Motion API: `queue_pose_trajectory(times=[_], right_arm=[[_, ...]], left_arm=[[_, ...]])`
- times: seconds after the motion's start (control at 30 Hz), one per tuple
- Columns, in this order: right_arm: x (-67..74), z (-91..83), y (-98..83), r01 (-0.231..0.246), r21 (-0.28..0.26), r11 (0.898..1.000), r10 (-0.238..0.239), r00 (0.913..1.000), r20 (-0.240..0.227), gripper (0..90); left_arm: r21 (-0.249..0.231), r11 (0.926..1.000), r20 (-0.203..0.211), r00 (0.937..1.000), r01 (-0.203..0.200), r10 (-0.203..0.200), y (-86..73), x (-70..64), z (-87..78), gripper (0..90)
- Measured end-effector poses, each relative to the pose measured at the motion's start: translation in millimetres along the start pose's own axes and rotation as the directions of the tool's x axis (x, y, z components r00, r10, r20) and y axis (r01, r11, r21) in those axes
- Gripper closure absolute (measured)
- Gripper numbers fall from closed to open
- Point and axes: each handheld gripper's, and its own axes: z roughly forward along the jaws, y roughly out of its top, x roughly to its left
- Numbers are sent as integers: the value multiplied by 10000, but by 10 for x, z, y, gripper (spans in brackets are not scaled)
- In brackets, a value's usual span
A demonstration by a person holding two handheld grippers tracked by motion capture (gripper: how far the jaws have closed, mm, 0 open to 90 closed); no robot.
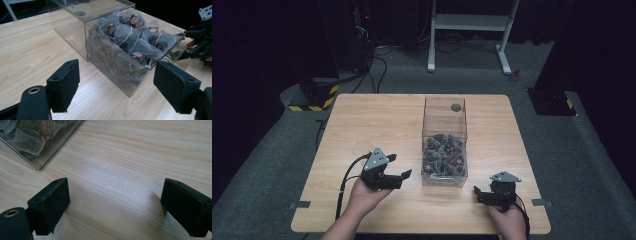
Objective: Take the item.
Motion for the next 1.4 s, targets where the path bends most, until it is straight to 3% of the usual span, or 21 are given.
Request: queue_pose_trajectory(times=[0.33,0.77,1.4], right_arm=[[0,0,0,10,2,10000,-10,10000,-12,84],[0,0,-1,62,0,10000,-62,10000,-24,85],[1,0,-1,77,5,10000,-77,10000,-44,84]], left_arm=[[-49,9997,254,9994,223,-222,25,4,104,232],[93,9999,410,9991,-63,59,162,-42,269,265],[214,9998,649,9979,-40,26,291,-49,511,301]])
